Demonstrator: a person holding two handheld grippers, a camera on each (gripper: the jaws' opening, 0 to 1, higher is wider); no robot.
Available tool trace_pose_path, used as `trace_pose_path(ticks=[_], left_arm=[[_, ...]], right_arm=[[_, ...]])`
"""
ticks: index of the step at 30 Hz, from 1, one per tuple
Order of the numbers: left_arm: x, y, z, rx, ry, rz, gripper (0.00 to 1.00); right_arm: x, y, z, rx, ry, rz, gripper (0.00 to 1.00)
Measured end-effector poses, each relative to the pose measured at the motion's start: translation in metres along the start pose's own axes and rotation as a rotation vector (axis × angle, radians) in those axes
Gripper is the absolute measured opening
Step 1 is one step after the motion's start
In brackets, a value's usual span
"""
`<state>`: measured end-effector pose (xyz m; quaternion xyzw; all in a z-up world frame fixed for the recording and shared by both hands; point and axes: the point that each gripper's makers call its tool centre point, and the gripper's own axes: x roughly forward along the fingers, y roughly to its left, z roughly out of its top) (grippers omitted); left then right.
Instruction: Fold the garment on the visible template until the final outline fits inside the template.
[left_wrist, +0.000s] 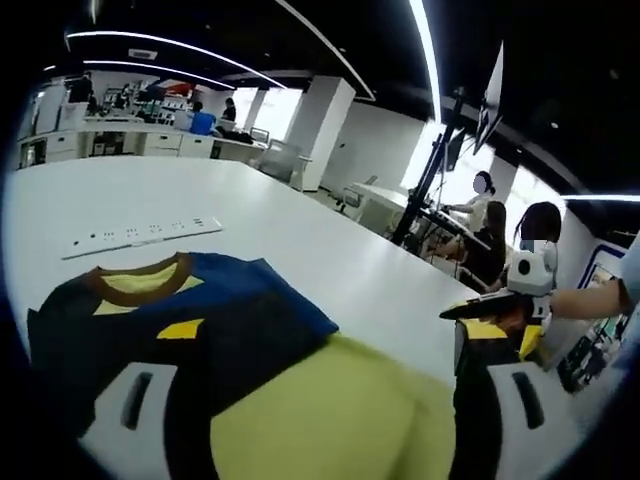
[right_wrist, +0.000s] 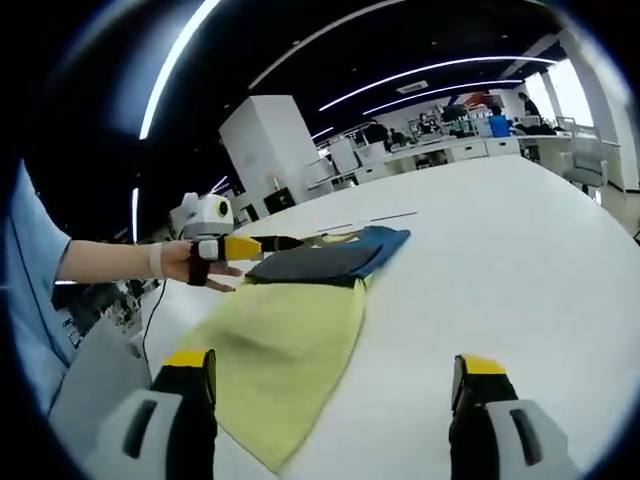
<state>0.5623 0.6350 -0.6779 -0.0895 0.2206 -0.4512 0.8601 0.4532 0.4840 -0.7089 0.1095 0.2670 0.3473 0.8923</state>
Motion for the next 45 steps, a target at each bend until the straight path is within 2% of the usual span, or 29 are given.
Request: trace_pose_path(ticks=[9, 13, 22, 30, 35, 41, 45], left_arm=[[-0.062, 0.011, -0.006, -0.006, -0.026, 0.064, 0.98], [-0.093, 0.015, -0.013, 0.002, -0.024, 0.098, 0.97], [-0.145, 0.027, -0.032, -0.002, -0.011, 0.169, 0.94], [-0.176, 0.025, -0.043, -0.009, -0.017, 0.21, 0.91], [-0.196, 0.023, -0.056, -0.032, -0.013, 0.237, 0.87], [-0.208, 0.02, -0.068, -0.043, -0.003, 0.246, 0.79], [-0.213, 0.019, -0.075, -0.064, 0.001, 0.259, 0.79]], right_arm=[[0.006, 0.012, 0.006, -0.031, 0.01, 0.023, 0.99], [0.01, 0.017, 0.007, -0.045, 0.02, 0.034, 0.99], [0.021, 0.027, 0.013, -0.078, 0.03, 0.063, 0.99], [0.029, 0.032, 0.015, -0.097, 0.041, 0.085, 0.99], [0.032, 0.036, 0.011, -0.106, 0.054, 0.097, 0.99], [0.029, 0.037, 0.007, -0.112, 0.065, 0.103, 0.98], [0.025, 0.035, 0.005, -0.108, 0.066, 0.099, 0.97]])
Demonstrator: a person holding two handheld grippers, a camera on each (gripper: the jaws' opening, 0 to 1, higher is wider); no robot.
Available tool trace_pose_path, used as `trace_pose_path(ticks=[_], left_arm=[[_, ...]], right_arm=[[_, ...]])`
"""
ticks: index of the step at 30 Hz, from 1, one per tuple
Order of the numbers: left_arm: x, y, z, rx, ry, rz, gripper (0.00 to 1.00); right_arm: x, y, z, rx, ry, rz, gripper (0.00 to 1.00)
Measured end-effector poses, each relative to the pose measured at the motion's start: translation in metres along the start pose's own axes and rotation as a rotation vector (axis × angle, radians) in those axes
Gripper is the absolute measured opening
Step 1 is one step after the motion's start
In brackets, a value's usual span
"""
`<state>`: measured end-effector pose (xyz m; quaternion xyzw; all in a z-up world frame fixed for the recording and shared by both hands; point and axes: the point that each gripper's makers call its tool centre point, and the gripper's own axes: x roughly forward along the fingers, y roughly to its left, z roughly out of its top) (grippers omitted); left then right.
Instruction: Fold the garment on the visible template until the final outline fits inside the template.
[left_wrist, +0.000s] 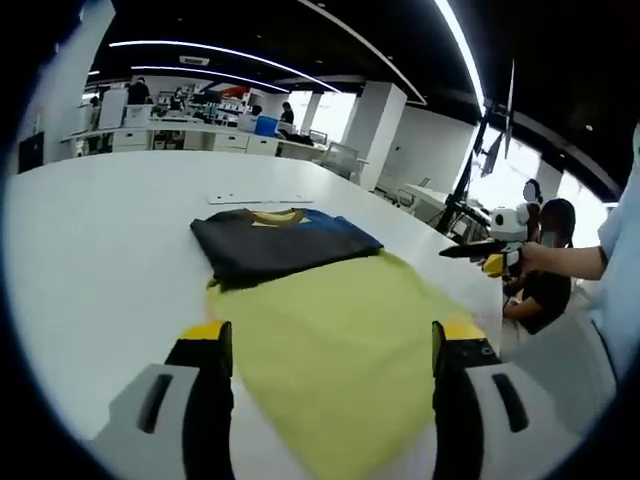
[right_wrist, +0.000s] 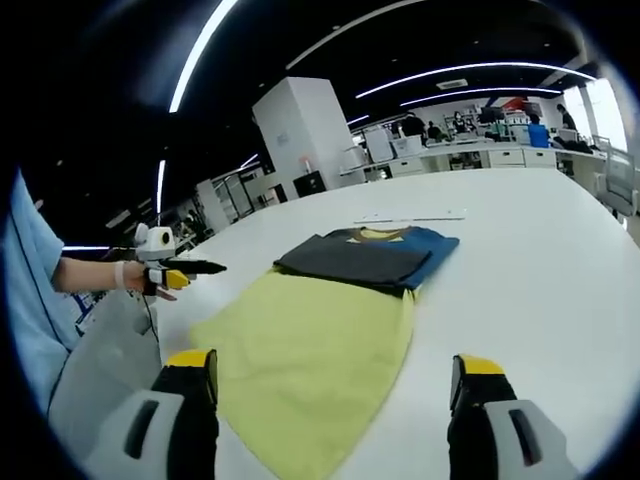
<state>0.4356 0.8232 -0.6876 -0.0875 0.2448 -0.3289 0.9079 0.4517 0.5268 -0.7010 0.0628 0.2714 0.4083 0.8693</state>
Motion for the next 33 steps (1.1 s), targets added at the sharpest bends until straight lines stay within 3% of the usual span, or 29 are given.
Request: trace_pose_path(ticks=[9, 16, 23, 29, 33], left_arm=[[-0.016, -0.002, -0.02, -0.006, 0.044, 0.007, 0.74], [-0.031, -0.003, -0.04, 0.016, 0.118, -0.008, 0.6], [-0.046, 0.0, -0.074, 0.018, 0.258, -0.006, 0.5], [-0.054, 0.006, -0.09, -0.011, 0.305, 0.024, 0.42], [-0.056, 0.005, -0.099, -0.055, 0.328, 0.023, 0.38]], right_arm=[[-0.01, 0.012, -0.02, -0.023, 0.055, 0.028, 0.86], [-0.019, 0.017, -0.042, -0.027, 0.097, 0.027, 0.71], [-0.028, 0.023, -0.069, 0.011, 0.152, 0.046, 0.57], [-0.033, 0.025, -0.079, 0.043, 0.166, 0.046, 0.41], [-0.034, 0.027, -0.085, 0.046, 0.186, 0.048, 0.38]])
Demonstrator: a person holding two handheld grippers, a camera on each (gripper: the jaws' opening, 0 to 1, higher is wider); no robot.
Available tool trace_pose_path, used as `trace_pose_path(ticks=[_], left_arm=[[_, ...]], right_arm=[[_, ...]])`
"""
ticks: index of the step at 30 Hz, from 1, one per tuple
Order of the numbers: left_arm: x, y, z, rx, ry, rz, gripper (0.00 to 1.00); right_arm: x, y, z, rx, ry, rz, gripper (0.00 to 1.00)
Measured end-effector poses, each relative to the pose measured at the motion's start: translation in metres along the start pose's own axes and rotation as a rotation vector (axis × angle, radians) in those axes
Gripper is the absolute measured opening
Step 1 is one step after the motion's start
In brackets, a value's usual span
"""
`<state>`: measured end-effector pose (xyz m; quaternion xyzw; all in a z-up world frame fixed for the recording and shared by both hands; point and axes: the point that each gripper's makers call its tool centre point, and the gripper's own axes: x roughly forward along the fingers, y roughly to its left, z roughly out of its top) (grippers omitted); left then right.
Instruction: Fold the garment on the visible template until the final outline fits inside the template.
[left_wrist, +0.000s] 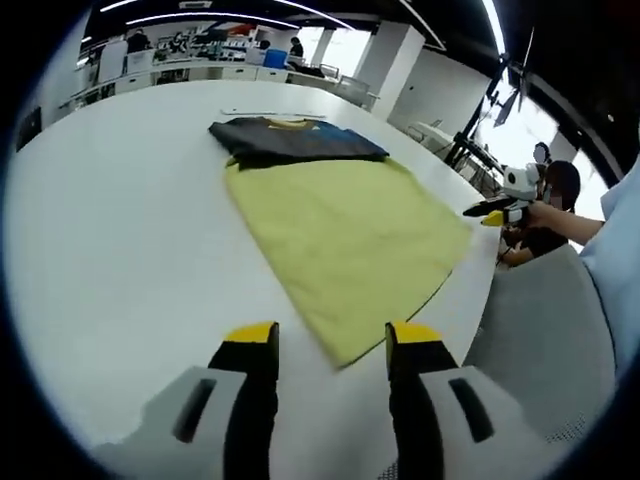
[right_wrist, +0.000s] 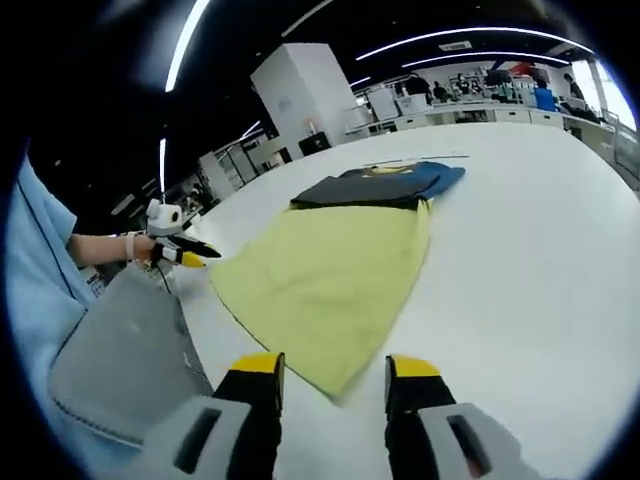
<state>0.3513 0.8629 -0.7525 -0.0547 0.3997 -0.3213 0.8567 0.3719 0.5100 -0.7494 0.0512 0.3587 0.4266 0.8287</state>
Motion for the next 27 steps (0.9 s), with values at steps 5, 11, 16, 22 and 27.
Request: trace_pose_path(ticks=[5, 11, 16, 22, 27], left_arm=[[-0.001, 0.0, -0.007, -0.035, 0.019, 0.001, 0.3], [0.0, -0.002, -0.013, -0.057, 0.034, -0.007, 0.24], [0.004, -0.005, -0.017, -0.083, 0.051, -0.02, 0.13], [0.006, -0.003, -0.017, -0.104, 0.047, -0.016, 0.05], [0.006, -0.001, -0.017, -0.11, 0.056, 0.001, 0.0]], right_arm=[[-0.001, 0.001, -0.002, 0.001, 0.005, 0.003, 0.31], [0.001, -0.001, -0.007, 0.014, 0.014, -0.001, 0.3], [0.004, 0.0, -0.011, 0.028, 0.024, 0.008, 0.26], [0.009, -0.002, -0.012, 0.032, 0.027, 0.006, 0.19], [0.01, -0.01, -0.015, 0.02, 0.054, -0.037, 0.0]])
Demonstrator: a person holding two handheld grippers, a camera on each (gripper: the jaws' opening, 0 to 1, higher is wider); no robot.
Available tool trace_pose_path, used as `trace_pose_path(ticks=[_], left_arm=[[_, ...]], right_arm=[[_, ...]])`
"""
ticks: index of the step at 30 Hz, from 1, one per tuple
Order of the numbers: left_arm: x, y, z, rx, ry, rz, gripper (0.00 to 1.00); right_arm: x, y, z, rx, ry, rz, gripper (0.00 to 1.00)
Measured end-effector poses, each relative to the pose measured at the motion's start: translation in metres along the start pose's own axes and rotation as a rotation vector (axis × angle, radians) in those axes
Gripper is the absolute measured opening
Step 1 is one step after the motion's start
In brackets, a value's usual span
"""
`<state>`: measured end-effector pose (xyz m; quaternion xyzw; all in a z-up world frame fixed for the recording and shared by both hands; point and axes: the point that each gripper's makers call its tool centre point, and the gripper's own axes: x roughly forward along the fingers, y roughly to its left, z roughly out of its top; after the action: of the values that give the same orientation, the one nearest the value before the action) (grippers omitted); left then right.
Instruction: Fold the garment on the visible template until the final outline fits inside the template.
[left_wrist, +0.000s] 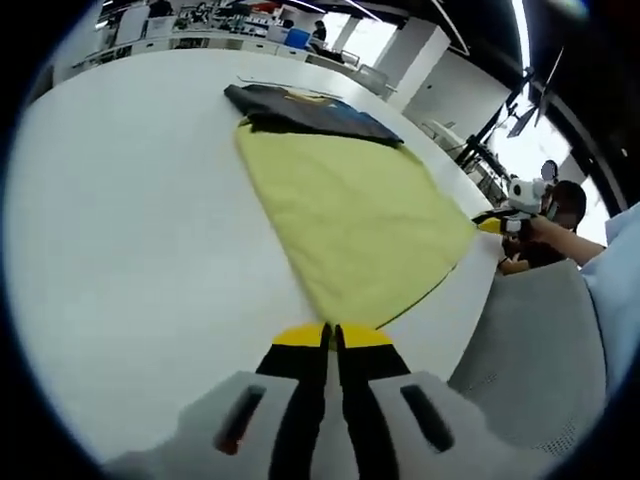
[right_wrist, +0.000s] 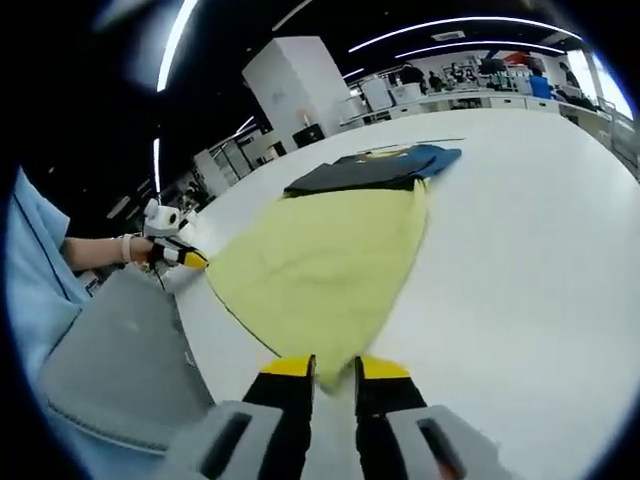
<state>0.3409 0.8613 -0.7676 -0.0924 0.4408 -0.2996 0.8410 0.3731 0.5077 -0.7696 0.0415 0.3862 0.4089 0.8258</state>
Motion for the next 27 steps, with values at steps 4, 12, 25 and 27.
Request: trace_pose_path(ticks=[4, 12, 25, 27], left_arm=[[-0.002, 0.001, -0.001, 0.006, 0.021, 0.019, 0.0], [-0.015, -0.015, 0.004, 0.01, 0.008, -0.05, 0.0], [-0.04, -0.044, -0.027, 0.015, 0.101, -0.137, 0.0], [-0.043, -0.051, -0.034, -0.004, 0.109, -0.15, 0.0]], right_arm=[[-0.005, 0.003, 0.005, 0.012, -0.024, 0.026, 0.0], [-0.018, 0.008, 0.008, 0.076, -0.02, 0.038, 0.0], [-0.045, 0.039, -0.018, 0.196, 0.015, 0.108, 0.0], [-0.05, 0.045, -0.023, 0.22, 0.01, 0.115, 0.0]])
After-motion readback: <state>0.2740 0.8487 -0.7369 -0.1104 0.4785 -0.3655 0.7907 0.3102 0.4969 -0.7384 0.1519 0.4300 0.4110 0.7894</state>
